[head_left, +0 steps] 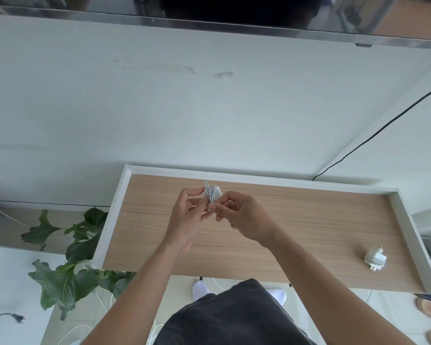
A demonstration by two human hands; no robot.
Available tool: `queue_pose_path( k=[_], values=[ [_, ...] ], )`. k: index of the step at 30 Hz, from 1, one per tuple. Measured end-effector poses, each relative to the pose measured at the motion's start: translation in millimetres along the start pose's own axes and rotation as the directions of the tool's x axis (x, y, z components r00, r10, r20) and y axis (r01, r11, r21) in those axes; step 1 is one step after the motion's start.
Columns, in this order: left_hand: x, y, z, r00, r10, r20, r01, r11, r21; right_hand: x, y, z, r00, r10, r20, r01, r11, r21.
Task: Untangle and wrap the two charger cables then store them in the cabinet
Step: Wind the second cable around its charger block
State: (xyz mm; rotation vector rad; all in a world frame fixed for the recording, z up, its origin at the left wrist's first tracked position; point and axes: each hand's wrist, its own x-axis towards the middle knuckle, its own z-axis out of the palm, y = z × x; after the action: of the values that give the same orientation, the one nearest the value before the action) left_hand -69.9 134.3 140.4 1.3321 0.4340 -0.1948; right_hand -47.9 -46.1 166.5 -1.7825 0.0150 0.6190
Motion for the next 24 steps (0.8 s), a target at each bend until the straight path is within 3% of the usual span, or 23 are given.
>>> queue_pose_path(
  k=[5, 10, 17, 24],
  values=[
    [-0.7, 11.4, -1.7, 0.991, -0.116, 0.067, 0.123, 0.985, -0.122, -1.3, -3.9, -4.5, 0.999, -0.031, 0.017, 0.032, 0.998, -0.049],
    [-2.2, 14.7, -2.2, 0.989, -0.133, 0.065, 0.141, 0.978, -0.156, -0.8, -4.7, -3.8, 0.997, -0.068, 0.041, 0.072, 0.994, -0.088],
    [1.1, 11.9, -8.7, 0.991, -0.117, 0.071, 0.123, 0.989, -0.085, -1.2, -1.8, -2.4, 0.991, -0.124, 0.058, 0.134, 0.968, -0.213],
    [7.2, 10.6, -20.5, 0.989, -0.082, 0.123, 0.11, 0.962, -0.248, 3.9, 2.7, -9.2, 0.998, -0.055, -0.025, 0.053, 0.995, -0.082]
  ],
)
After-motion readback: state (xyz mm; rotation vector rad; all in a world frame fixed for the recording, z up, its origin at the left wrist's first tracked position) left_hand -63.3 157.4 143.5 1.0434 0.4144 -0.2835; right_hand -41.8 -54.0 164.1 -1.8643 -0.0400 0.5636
